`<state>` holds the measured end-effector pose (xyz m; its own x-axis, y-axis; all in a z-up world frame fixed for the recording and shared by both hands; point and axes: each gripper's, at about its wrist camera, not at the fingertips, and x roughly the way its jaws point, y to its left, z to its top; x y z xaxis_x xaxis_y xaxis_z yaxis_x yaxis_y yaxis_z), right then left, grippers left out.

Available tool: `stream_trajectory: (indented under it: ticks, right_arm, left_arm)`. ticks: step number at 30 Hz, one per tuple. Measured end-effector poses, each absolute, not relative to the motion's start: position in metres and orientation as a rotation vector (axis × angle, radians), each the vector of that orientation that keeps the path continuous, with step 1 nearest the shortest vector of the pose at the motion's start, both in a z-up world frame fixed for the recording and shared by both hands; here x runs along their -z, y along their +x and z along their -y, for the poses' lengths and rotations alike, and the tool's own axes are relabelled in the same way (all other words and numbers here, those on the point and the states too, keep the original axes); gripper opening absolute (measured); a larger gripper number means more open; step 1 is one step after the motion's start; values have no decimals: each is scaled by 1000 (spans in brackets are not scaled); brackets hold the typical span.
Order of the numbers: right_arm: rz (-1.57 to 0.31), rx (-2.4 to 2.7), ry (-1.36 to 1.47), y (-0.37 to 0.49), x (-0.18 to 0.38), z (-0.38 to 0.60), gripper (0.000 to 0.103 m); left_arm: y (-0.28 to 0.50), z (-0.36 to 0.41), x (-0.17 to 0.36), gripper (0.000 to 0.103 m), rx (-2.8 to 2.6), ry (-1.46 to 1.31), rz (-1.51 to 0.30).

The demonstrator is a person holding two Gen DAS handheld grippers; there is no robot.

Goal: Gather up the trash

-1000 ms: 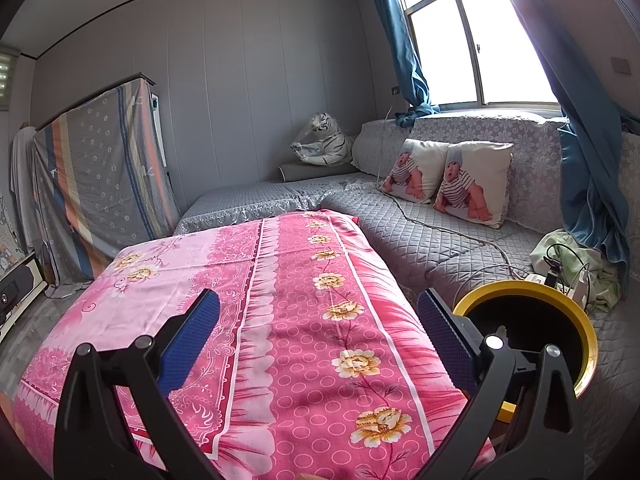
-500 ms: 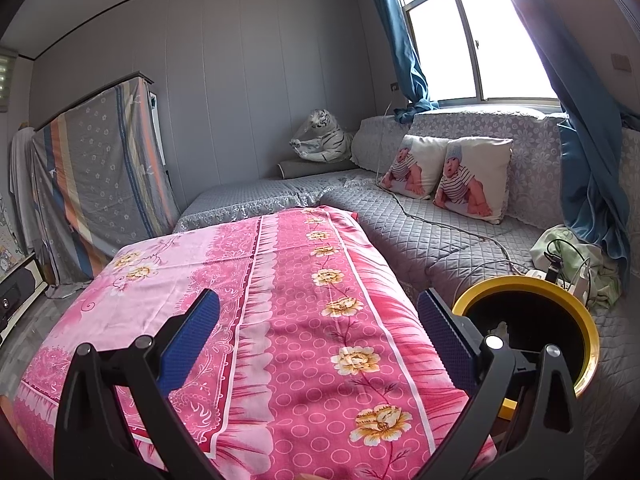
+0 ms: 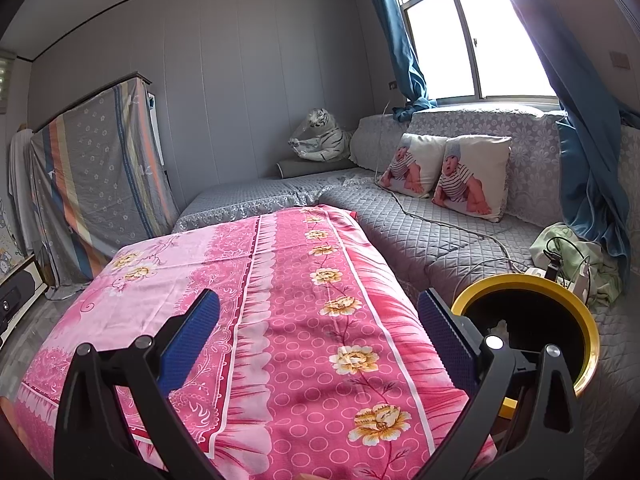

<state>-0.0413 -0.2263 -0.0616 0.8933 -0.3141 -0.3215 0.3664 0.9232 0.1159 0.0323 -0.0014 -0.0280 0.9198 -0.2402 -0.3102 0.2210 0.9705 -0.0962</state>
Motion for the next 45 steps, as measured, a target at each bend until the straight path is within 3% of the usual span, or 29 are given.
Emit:
stream_trajectory:
  ticks: [45]
  right_arm:
    - [-313, 353, 188, -42, 67, 229, 95]
  left_arm:
    - [35, 2, 31, 95, 247, -61, -337]
